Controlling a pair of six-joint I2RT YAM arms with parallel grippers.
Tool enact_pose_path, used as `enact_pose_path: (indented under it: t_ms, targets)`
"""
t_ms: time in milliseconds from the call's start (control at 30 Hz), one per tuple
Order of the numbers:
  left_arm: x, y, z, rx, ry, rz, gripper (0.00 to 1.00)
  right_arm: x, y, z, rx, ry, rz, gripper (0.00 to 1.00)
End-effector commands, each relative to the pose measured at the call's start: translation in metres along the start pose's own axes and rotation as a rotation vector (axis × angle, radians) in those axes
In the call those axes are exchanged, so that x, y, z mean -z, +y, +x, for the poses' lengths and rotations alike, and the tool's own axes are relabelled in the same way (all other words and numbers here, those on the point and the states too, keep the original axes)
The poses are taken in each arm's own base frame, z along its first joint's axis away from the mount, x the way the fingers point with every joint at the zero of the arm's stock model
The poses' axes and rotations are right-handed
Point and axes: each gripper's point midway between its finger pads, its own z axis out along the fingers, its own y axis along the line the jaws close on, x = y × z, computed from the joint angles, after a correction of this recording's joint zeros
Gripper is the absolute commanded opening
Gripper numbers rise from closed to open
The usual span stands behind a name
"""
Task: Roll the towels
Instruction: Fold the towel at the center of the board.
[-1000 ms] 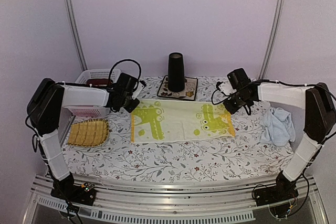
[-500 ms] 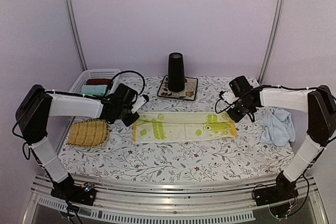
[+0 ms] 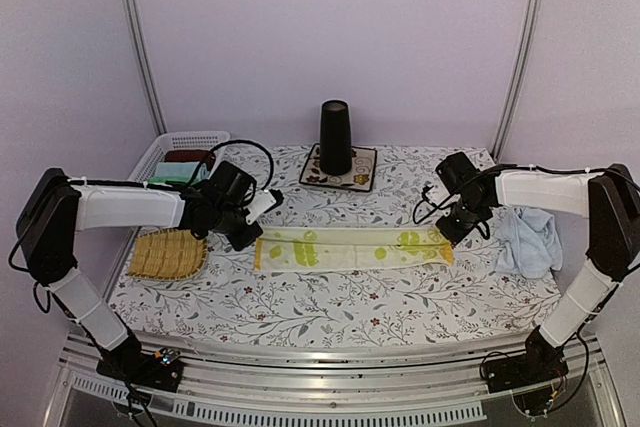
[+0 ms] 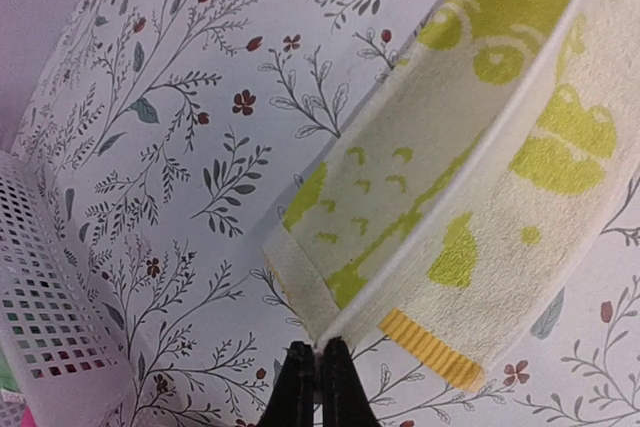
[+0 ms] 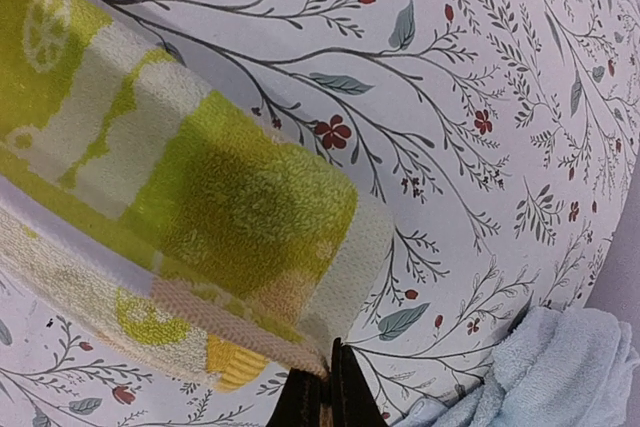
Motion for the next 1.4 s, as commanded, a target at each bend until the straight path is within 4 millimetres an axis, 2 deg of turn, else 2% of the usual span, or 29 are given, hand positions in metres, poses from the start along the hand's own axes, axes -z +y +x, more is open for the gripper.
enact_pose_path:
  t_ms: [0,133,400,533,600,633,733,767,800,833,933,1000,1100,1167,1233,1300,1367]
  targets:
    - [0.003,-0.011,0.015,-0.003,0.056,0.057,0.00,0.010,-0.008,0.013,-0.017,0.037,0.040,0.03]
    - [0.005,-0.021,0.015,0.001,0.056,0.101,0.00,0.012,-0.011,0.017,-0.022,0.047,0.059,0.04]
    - [0.008,-0.041,0.023,0.004,0.080,0.176,0.00,0.013,-0.007,0.025,-0.016,0.055,0.048,0.08]
    - [0.008,-0.045,0.026,0.000,0.082,0.192,0.00,0.013,-0.002,0.028,-0.014,0.054,0.025,0.09]
    - [0.009,-0.048,0.025,0.004,0.083,0.208,0.00,0.013,0.001,0.030,-0.008,0.058,0.016,0.13]
    - [0.010,-0.049,0.025,0.006,0.084,0.216,0.07,0.014,0.002,0.029,-0.008,0.056,0.009,0.17]
    - [0.012,-0.050,0.026,0.016,0.095,0.231,0.13,0.018,0.004,0.029,-0.009,0.052,-0.003,0.51]
    - [0.013,-0.051,0.026,0.015,0.095,0.234,0.19,0.021,0.004,0.028,-0.012,0.046,-0.010,0.58]
    - [0.015,-0.050,0.025,0.020,0.092,0.234,0.31,0.024,0.005,0.026,-0.018,0.039,-0.023,0.63]
    - [0.017,-0.049,0.024,0.024,0.087,0.234,0.43,0.028,0.006,0.025,-0.023,0.029,-0.035,0.66]
    - [0.029,-0.056,0.015,0.026,0.048,0.290,0.59,0.034,0.007,0.021,-0.027,0.002,-0.048,0.71]
    - [0.038,-0.060,0.007,0.028,0.006,0.335,0.74,0.037,0.007,0.018,-0.027,-0.015,-0.054,0.74]
    - [0.039,-0.052,0.002,0.034,-0.019,0.319,0.94,0.043,0.010,0.008,-0.047,-0.037,-0.093,0.77]
    - [0.033,-0.032,-0.002,0.078,-0.018,0.263,0.97,0.049,0.009,-0.002,-0.075,-0.064,-0.121,0.83]
    - [0.024,-0.010,-0.007,0.143,-0.003,0.213,0.97,0.052,-0.003,-0.009,-0.132,-0.078,-0.115,0.85]
    - [0.013,0.009,-0.013,0.197,0.011,0.163,0.97,0.047,-0.021,-0.008,-0.248,-0.056,-0.121,0.83]
    - [0.002,0.018,-0.023,0.210,0.006,0.139,0.97,0.041,-0.029,-0.008,-0.356,-0.043,-0.157,0.79]
